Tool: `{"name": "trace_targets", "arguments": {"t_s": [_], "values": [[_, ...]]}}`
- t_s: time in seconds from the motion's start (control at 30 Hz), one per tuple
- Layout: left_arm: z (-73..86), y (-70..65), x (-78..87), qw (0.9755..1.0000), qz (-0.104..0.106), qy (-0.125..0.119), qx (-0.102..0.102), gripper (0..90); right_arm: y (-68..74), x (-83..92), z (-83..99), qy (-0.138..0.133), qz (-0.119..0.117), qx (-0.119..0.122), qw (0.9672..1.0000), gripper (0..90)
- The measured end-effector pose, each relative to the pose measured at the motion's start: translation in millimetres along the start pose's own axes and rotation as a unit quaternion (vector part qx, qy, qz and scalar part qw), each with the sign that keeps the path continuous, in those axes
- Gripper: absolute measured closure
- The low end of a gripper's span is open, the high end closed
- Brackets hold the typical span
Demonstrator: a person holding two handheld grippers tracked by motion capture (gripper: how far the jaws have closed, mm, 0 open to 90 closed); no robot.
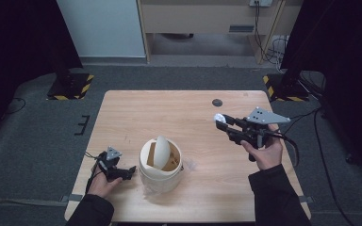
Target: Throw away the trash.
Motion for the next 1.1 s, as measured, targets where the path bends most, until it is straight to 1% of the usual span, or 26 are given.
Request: {"name": "trace_targets", "arguments": {"t_s": [0.1,0.13,0.17,0.23,0.27,0.33,0.37,0.4,0.57,0.6,0.63,0.67,0.7,0.77,0.8,0.83,0.93,0.97,1.0,1.03,1.1], "values": [[0.0,0.0,0.0,1.0,0.0,0.0,0.0,0.0,4.8,-0.8,-3.1,-0.003,-0.007,0.003,1.0,66.2],[0.0,0.0,0.0,1.0,0.0,0.0,0.0,0.0,10.2,-2.0,-5.6,-0.004,-0.016,0.006,0.9998,66.2],[0.0,0.0,0.0,1.0,0.0,0.0,0.0,0.0,12.8,-2.6,-6.9,-0.005,-0.021,0.008,0.9997,66.2],[0.0,0.0,0.0,1.0,0.0,0.0,0.0,0.0,15.4,-3.4,-8.2,-0.006,-0.024,0.01,0.9997,66.2],[0.0,0.0,0.0,1.0,0.0,0.0,0.0,0.0,21.3,-4.9,-10.8,-0.009,-0.035,0.012,0.9993,66.2],[0.0,0.0,0.0,1.0,0.0,0.0,0.0,0.0,27.2,-6.6,-13.4,-0.01,-0.043,0.016,0.9989,66.2],[0.0,0.0,0.0,1.0,0.0,0.0,0.0,0.0,27.2,-6.6,-13.4,-0.01,-0.043,0.016,0.9989,66.2],[0.0,0.0,0.0,1.0,0.0,0.0,0.0,0.0,32.6,-8.0,-16.0,-0.012,-0.049,0.022,0.9985,66.2],[0.0,0.0,0.0,1.0,0.0,0.0,0.0,0.0,43.6,-11.2,-20.0,-0.019,-0.069,0.026,0.9971,66.2],[0.0,0.0,0.0,1.0,0.0,0.0,0.0,0.0,43.6,-11.2,-20.0,-0.019,-0.069,0.026,0.9971,66.2],[0.0,0.0,0.0,1.0,0.0,0.0,0.0,0.0,47.5,-13.1,-20.6,-0.022,-0.076,0.026,0.9965,66.2],[0.0,0.0,0.0,1.0,0.0,0.0,0.0,0.0,47.5,-13.1,-20.6,-0.022,-0.076,0.026,0.9965,66.2],[0.0,0.0,0.0,1.0,0.0,0.0,0.0,0.0,51.6,-15.9,-20.6,-0.024,-0.086,0.026,0.9957,66.3],[0.0,0.0,0.0,1.0,0.0,0.0,0.0,0.0,52.9,-17.0,-20.3,-0.024,-0.089,0.026,0.9954,66.3],[0.0,0.0,0.0,1.0,0.0,0.0,0.0,0.0,56.5,-20.2,-19.3,-0.026,-0.099,0.022,0.9945,66.3],[0.0,0.0,0.0,1.0,0.0,0.0,0.0,0.0,58.2,-22.0,-18.4,-0.025,-0.103,0.022,0.9941,66.2],[0.0,0.0,0.0,1.0,0.0,0.0,0.0,0.0,63.5,-28.7,-14.3,-0.02,-0.116,0.021,0.9928,66.2],[0.0,0.0,0.0,1.0,0.0,0.0,0.0,0.0,63.5,-28.7,-14.3,-0.02,-0.116,0.021,0.9928,66.2],[0.0,0.0,0.0,1.0,0.0,0.0,0.0,0.0,65.4,-31.3,-12.4,-0.017,-0.121,0.019,0.9923,66.2],[0.0,0.0,0.0,1.0,0.0,0.0,0.0,0.0,69.0,-37.6,-7.9,-0.007,-0.127,0.02,0.9916,66.2],[0.0,0.0,0.0,1.0,0.0,0.0,0.0,0.0,70.0,-39.6,-6.4,-0.005,-0.129,0.02,0.9914,66.2]]}}
Point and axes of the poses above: each handheld gripper's, and its own axes: x roughly backward along the jaws, z roughly out of its underside, y roughly to its left, the point moved 4 cm from there along -x, roughly forward along the jaws, and after that the axes turned 9 degrees about -z, right-handed, at the moved point
